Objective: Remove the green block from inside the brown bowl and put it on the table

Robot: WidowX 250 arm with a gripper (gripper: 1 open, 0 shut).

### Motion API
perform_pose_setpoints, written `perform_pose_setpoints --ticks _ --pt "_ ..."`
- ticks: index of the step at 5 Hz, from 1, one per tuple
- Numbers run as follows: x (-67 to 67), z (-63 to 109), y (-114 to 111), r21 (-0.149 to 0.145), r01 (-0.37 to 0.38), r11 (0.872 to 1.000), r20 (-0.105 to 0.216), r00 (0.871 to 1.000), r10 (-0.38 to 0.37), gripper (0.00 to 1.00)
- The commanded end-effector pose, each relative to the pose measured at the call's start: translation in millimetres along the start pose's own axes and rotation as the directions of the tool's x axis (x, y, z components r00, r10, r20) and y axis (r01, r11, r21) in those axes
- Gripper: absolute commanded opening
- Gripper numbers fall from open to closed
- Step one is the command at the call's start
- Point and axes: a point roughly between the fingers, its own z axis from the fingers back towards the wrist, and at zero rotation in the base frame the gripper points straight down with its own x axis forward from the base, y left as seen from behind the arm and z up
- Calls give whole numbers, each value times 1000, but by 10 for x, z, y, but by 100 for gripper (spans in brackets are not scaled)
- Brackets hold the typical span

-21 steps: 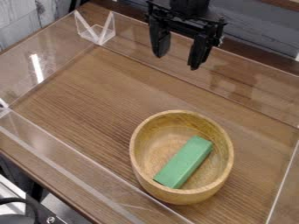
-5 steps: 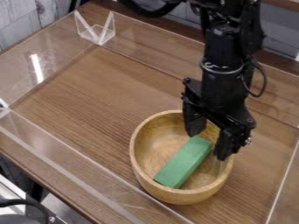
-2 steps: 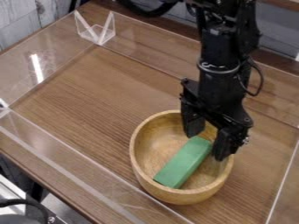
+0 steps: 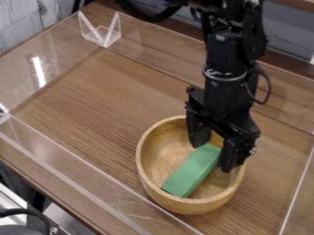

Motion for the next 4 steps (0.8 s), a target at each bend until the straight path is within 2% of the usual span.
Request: perform_pose_setpoints --ticks 1,4 --pt "28 40 -2 6 19 1000 57 998 -20 100" --pt "14 -209 24 5 31 1000 59 998 -31 100"
